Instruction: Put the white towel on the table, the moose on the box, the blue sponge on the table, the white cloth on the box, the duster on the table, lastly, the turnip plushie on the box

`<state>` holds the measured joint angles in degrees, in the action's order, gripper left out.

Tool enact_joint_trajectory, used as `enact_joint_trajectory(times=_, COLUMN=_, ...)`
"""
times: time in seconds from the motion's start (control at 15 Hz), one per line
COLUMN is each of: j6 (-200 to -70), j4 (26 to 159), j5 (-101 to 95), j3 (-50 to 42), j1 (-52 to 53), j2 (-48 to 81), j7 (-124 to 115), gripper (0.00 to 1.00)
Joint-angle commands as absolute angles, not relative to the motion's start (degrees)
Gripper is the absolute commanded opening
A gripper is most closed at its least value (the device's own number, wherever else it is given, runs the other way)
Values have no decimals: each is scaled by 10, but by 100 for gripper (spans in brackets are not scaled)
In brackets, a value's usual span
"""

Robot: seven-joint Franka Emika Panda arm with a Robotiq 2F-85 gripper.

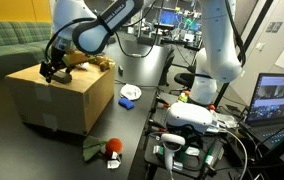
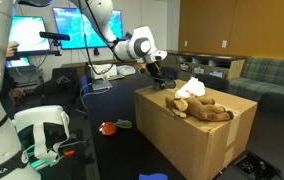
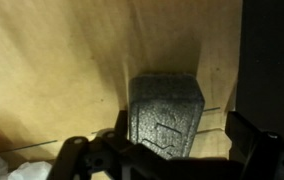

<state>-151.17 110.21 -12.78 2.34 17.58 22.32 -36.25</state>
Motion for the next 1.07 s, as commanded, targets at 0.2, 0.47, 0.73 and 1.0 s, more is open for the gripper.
enact_joint_trajectory(times=0.2, j6=-1507, j4=1092, j5=-126, j3=16, j1=183, j2=221, j7=-328, gripper=68)
enact_joint_trajectory(times=0.47, j6=-1498, j4=1098, j5=-127, j3=15, j1=188, j2=202, j7=-328, gripper=35)
enact_joint_trajectory(times=0.73, j6=-1485, j4=1114, j5=-134, j3=18, j1=196, j2=185, j7=-326, gripper=31)
enact_joint_trajectory(times=1.0, j6=-1441, j4=1152, j5=-105, j3=40, j1=173, j2=130, j7=-256, gripper=31)
